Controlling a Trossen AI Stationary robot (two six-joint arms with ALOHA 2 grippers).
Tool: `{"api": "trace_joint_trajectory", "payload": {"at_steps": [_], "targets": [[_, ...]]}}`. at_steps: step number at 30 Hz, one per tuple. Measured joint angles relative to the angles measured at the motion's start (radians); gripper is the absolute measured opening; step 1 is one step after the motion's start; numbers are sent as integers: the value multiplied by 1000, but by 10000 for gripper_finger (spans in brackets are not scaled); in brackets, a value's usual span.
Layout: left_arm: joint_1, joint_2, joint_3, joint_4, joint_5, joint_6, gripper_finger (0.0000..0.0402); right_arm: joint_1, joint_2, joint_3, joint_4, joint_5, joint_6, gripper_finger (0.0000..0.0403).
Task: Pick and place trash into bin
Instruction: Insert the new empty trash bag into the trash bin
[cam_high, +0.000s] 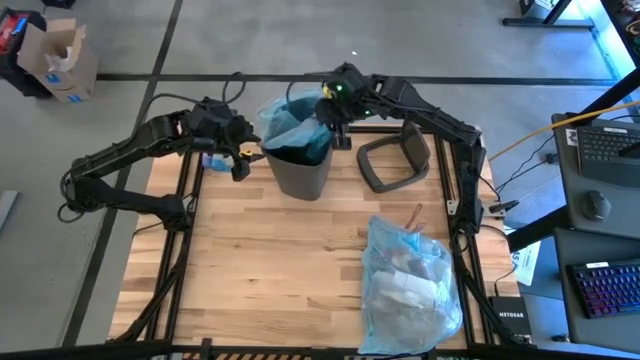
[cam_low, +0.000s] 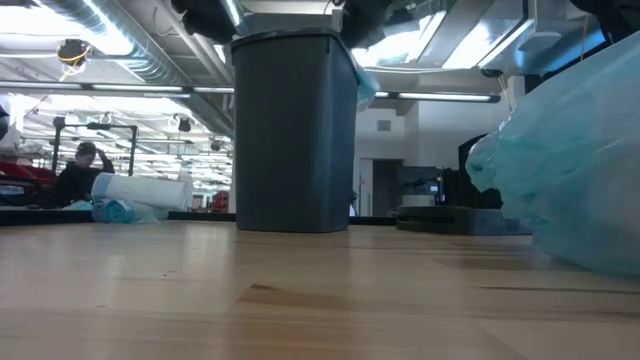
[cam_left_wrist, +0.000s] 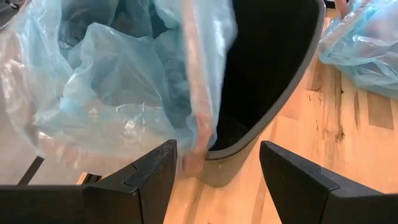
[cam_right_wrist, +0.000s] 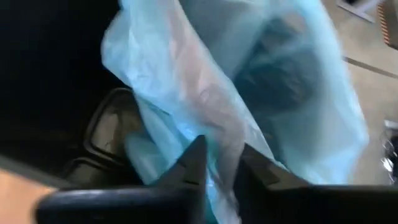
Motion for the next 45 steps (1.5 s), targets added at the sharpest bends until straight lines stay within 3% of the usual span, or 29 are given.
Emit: {"api": "trace_joint_trajectory", "payload": {"at_steps": [4, 11, 18, 24, 33, 45], "targets": [[-7, -19, 21, -6, 0, -15, 223, 37, -23, 2, -16, -8, -17, 8], [-33, -65, 47, 19, 0, -14, 223, 111, -50, 4, -84, -8, 50, 12], [-58, -5, 46, 14, 0, 109, 214, 163, -53, 4, -126, -7, 87, 4], [-64, 34, 46, -8, -1, 188, 156, 178, -53, 4, -139, 38, 119, 2], [-113, 13, 46, -24, 0, 187, 13, 219, -53, 3, -222, 52, 166, 1], [-151, 21, 46, -97, -5, 188, 1, 295, -51, -25, -264, 89, 272, 1]]}}
